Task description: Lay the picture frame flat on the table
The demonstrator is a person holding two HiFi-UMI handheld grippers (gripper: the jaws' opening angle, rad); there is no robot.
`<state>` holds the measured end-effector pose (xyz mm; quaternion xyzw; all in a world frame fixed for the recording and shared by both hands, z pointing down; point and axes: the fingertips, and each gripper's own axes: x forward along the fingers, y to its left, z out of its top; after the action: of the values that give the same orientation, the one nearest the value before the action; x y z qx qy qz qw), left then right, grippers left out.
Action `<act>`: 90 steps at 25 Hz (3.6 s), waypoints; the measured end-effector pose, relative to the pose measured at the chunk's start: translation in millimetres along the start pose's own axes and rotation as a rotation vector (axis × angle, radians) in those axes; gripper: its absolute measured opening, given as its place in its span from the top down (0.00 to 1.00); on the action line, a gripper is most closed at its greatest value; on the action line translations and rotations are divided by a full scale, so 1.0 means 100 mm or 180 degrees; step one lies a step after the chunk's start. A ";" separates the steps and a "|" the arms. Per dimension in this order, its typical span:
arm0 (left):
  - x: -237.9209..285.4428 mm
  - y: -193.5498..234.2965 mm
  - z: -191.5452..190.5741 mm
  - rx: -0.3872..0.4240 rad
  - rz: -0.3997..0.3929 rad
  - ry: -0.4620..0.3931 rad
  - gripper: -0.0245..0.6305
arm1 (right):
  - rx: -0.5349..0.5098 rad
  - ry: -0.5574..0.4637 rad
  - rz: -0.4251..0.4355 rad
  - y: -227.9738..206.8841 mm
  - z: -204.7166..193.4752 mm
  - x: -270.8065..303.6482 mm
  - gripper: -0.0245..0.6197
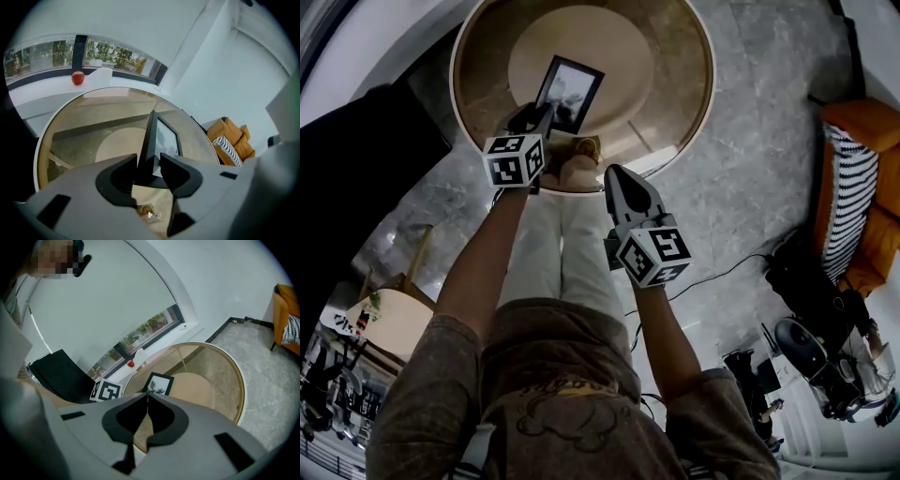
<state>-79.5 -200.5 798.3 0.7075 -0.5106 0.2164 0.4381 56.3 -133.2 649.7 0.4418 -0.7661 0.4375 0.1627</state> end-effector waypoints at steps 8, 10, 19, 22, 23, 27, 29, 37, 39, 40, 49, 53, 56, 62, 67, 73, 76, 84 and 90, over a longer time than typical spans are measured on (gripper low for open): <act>0.05 0.05 -0.07 0.0038 0.0211 0.0076 0.70 | 0.0031 0.0004 0.0003 -0.07 0.00 -0.01 0.93; 0.06 0.13 -0.11 0.0074 0.0344 0.0132 0.78 | 0.0037 0.0018 0.0000 -0.08 -0.02 0.02 0.93; 0.06 0.15 -0.15 0.0093 0.0326 0.0142 0.83 | 0.0060 0.0038 -0.0015 -0.11 -0.05 0.04 0.93; 0.03 0.16 -0.12 0.0121 0.0371 0.0127 0.83 | 0.0062 0.0031 -0.0019 -0.10 -0.04 0.04 0.93; 0.01 0.16 -0.09 0.0128 0.0379 0.0104 0.83 | 0.0056 0.0026 -0.0020 -0.09 -0.03 0.03 0.93; -0.13 0.10 0.04 0.0145 0.0401 0.0033 0.89 | 0.0020 0.0015 -0.0034 -0.03 0.02 -0.03 0.93; -0.26 0.05 0.08 0.0172 0.0413 0.0053 0.92 | 0.0006 0.0022 -0.0043 0.03 0.08 -0.10 0.93; -0.93 -0.30 0.43 0.0205 0.0316 0.0082 0.94 | -0.0086 -0.0146 -0.0016 0.38 0.51 -0.47 0.93; -1.14 -0.39 0.50 0.0218 0.0294 0.0083 0.94 | -0.0142 -0.0186 0.0011 0.51 0.61 -0.57 0.93; -1.24 -0.44 0.53 0.0222 0.0283 0.0079 0.94 | -0.0171 -0.0211 0.0027 0.58 0.66 -0.61 0.93; -2.10 -0.99 0.91 0.0338 0.0037 -0.0164 0.94 | -0.0375 -0.0425 0.0156 1.03 0.97 -1.08 0.93; -2.40 -1.19 1.05 0.0383 -0.0111 -0.0269 0.94 | -0.0427 -0.0471 0.0193 1.13 1.06 -1.24 0.93; -2.60 -1.29 1.12 0.0478 -0.0163 -0.0334 0.94 | -0.0473 -0.0483 0.0225 1.20 1.09 -1.35 0.93; -2.97 -1.49 1.38 0.0571 -0.0311 -0.0580 0.94 | -0.0598 -0.0550 0.0346 1.42 1.24 -1.51 0.93; -3.31 -1.66 1.62 0.0634 -0.0463 -0.0839 0.94 | -0.0824 -0.0730 0.0459 1.64 1.48 -1.69 0.93; -3.75 -1.83 1.76 0.0832 -0.0654 -0.1140 0.94 | -0.1090 -0.1002 0.0481 1.86 1.70 -1.95 0.93; -3.85 -1.84 1.90 0.0844 -0.0663 -0.1298 0.94 | -0.1154 -0.1055 0.0466 1.87 1.81 -1.98 0.93; -4.08 -1.84 2.05 0.0976 -0.0681 -0.1610 0.94 | -0.1248 -0.1164 0.0469 1.97 1.93 -2.00 0.93; -4.06 -1.84 2.05 0.0983 -0.0673 -0.1654 0.94 | -0.1313 -0.1238 0.0444 1.96 1.97 -1.99 0.93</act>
<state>-97.4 -139.5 311.7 0.8464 -0.4902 0.0567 0.2005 33.7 -142.8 308.3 0.4212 -0.8843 0.1897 0.0686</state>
